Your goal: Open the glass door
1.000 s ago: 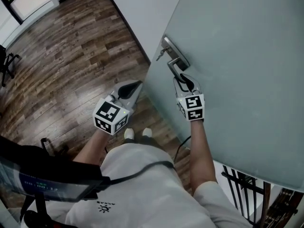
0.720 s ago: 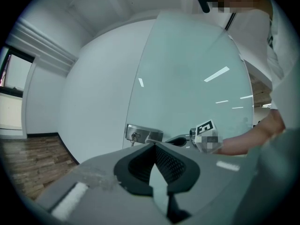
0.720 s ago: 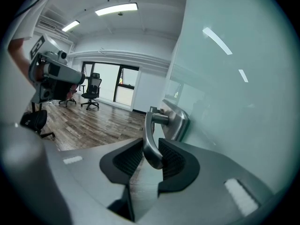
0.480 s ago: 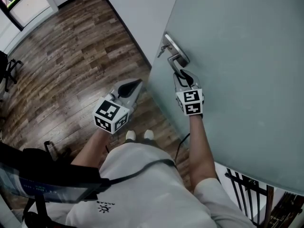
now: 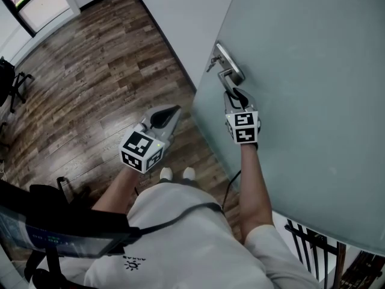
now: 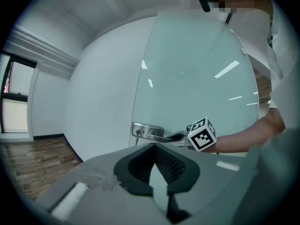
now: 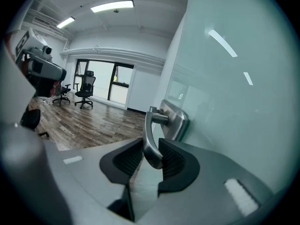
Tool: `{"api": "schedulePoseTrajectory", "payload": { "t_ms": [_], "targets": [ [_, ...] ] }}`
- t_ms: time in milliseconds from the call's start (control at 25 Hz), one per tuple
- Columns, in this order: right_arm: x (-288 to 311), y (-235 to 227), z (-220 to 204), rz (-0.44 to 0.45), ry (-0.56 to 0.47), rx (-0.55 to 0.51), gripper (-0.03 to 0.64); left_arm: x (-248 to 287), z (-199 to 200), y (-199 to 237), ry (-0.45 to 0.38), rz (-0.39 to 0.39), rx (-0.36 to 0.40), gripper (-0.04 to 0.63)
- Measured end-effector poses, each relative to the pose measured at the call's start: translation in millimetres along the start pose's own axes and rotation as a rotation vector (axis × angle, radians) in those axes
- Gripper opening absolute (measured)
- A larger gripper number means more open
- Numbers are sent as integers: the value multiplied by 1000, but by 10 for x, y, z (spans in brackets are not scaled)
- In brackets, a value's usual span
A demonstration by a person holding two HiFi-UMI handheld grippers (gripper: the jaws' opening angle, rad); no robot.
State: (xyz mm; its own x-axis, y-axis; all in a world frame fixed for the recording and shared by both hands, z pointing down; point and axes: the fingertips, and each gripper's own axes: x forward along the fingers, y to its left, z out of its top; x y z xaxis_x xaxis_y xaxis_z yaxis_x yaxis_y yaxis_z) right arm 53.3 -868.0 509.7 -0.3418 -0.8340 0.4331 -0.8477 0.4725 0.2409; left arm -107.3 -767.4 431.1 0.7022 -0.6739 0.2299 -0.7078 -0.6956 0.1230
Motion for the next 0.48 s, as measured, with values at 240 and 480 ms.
{"api": "schedulePoseTrajectory", "payload": {
  "t_ms": [240,480],
  "targets": [
    [14,12,15,7,-3,5,110,76,33,-8,-3,9,8,5],
    [-14,21,40,3,4,9,110,-61,61,-30,-7,18,17,5]
  ]
}}
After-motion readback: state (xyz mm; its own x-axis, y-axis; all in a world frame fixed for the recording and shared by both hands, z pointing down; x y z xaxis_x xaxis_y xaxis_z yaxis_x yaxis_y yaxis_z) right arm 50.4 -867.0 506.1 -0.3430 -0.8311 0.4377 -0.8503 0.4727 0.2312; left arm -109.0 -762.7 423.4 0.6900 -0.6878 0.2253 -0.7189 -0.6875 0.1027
